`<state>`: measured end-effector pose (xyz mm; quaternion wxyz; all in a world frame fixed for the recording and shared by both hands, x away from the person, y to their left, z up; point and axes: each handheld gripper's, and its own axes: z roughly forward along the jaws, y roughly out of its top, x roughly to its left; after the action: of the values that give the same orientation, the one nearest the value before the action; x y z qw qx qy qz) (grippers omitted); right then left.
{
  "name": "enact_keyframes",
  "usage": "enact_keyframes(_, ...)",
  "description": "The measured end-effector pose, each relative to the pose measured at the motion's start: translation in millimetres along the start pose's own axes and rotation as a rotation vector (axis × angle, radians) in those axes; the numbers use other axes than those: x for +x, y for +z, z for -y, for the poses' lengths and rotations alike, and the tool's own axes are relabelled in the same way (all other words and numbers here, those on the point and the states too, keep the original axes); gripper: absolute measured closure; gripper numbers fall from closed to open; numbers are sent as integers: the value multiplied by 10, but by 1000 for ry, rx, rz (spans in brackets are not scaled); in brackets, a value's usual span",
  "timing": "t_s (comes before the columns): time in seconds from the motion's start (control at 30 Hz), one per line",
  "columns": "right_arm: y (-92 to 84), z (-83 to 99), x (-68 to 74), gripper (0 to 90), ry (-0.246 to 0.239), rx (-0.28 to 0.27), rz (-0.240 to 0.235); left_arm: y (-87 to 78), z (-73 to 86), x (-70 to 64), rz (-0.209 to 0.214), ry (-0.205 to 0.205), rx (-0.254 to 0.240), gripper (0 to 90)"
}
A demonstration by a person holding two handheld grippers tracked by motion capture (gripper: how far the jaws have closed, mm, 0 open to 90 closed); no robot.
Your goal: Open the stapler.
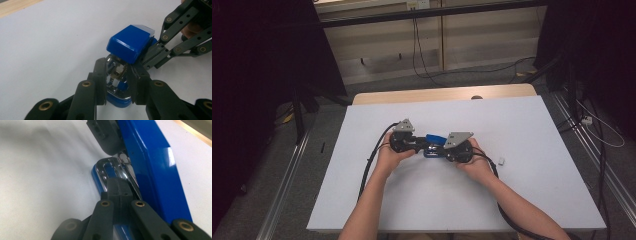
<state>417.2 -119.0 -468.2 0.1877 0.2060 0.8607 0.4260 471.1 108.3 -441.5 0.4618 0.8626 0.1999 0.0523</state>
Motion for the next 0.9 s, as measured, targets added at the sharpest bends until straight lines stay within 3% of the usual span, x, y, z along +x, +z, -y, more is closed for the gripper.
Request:
enact_keyframes(0.23, 0, 0, -5, 900, -2, 2, -3, -17, -49, -10, 1, -1, -14, 708)
enact_keyframes(0.3, 0, 0, -2, 900, 1, 1, -1, -15, -66, -20, 39, -13, -35, 735)
enact_keyframes(0.4, 0, 0, -1, 900, 0, 1, 0, 1, -97, -44, 32, 2, -16, 734)
enact_keyframes(0.9, 0, -1, 7, 900, -7, 0, 7, -21, -148, -30, 47, -11, -46, 765)
